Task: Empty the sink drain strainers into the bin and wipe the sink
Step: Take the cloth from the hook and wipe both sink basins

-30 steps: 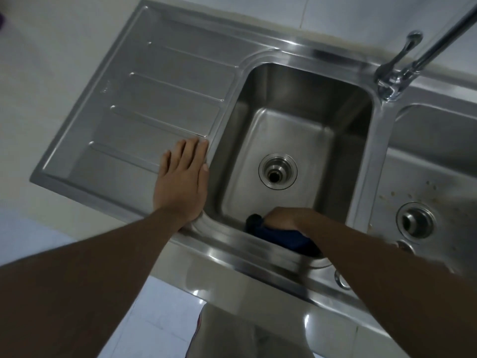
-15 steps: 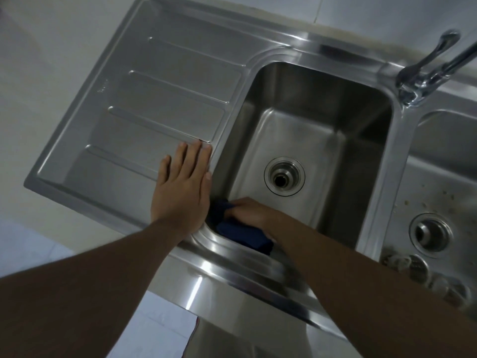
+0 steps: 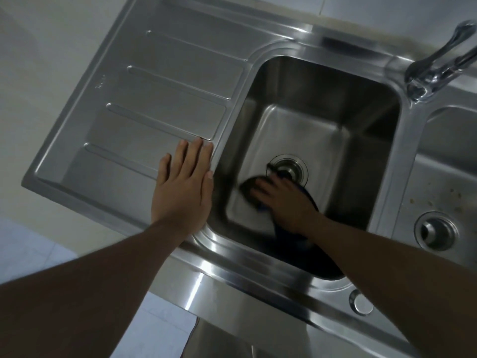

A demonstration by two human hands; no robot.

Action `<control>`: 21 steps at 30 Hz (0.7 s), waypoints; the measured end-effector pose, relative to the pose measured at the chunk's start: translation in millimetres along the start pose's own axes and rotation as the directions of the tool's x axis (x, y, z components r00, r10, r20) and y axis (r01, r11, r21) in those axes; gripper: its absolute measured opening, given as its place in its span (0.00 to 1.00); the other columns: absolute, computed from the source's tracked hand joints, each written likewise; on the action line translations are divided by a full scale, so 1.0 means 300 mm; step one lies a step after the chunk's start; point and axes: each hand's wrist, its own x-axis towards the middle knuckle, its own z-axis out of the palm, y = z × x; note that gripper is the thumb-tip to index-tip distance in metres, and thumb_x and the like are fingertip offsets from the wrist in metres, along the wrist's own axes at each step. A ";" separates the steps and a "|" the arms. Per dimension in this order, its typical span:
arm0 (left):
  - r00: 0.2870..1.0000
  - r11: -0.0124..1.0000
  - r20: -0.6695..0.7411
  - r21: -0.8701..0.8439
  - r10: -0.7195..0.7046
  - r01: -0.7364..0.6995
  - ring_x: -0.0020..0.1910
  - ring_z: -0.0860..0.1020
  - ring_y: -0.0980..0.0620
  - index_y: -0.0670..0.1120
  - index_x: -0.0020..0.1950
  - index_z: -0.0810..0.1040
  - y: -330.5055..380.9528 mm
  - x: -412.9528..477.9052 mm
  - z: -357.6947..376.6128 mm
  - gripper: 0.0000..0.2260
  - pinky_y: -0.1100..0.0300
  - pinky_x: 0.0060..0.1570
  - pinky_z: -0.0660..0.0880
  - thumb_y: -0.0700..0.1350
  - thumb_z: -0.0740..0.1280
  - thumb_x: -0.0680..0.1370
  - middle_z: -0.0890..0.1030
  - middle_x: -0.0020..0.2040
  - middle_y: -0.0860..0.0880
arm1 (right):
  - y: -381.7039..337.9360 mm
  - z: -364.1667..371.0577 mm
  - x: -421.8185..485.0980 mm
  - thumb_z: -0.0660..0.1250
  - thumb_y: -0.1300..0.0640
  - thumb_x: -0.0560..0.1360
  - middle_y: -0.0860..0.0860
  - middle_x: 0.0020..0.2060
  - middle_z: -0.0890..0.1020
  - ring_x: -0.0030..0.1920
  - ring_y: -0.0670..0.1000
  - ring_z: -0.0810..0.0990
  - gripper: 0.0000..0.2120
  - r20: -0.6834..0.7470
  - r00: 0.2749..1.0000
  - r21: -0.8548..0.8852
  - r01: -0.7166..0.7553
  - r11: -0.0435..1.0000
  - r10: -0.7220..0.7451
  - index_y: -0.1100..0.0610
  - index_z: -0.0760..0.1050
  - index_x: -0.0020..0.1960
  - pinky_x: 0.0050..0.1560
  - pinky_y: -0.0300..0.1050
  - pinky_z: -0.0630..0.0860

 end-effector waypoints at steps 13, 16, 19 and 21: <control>1.000 1.000 0.016 -0.014 -0.010 0.010 0.82 0.46 0.50 0.53 0.82 0.48 0.004 -0.002 -0.009 0.25 0.44 0.79 0.49 0.53 0.44 0.84 0.50 0.83 0.52 | -0.008 -0.041 0.111 0.61 0.60 0.78 0.56 0.80 0.52 0.78 0.62 0.51 0.33 -0.063 0.955 0.215 -0.270 0.939 0.289 0.53 0.54 0.81 0.75 0.60 0.56; 1.000 1.000 0.022 -0.009 -0.008 0.008 0.82 0.45 0.50 0.53 0.82 0.47 0.004 -0.001 -0.009 0.25 0.44 0.79 0.49 0.53 0.44 0.84 0.48 0.83 0.53 | -0.005 -0.049 0.109 0.61 0.61 0.79 0.55 0.81 0.44 0.79 0.64 0.45 0.38 0.072 0.937 0.240 -0.350 0.906 0.342 0.54 0.44 0.82 0.77 0.61 0.50; 1.000 1.000 0.016 -0.011 -0.009 0.009 0.82 0.45 0.50 0.53 0.82 0.47 0.004 -0.004 -0.011 0.25 0.44 0.79 0.49 0.53 0.44 0.84 0.49 0.83 0.52 | -0.039 -0.019 0.046 0.62 0.63 0.77 0.54 0.81 0.45 0.79 0.63 0.48 0.39 0.112 0.984 0.114 -0.150 0.982 0.137 0.52 0.45 0.81 0.76 0.61 0.55; 1.000 1.000 0.013 -0.012 -0.002 0.003 0.82 0.46 0.50 0.53 0.82 0.48 0.004 -0.004 -0.010 0.25 0.44 0.78 0.50 0.53 0.44 0.84 0.50 0.83 0.52 | -0.012 -0.009 0.006 0.62 0.62 0.78 0.52 0.81 0.45 0.79 0.61 0.46 0.39 0.198 0.978 0.057 -0.076 0.995 0.064 0.49 0.45 0.81 0.76 0.62 0.54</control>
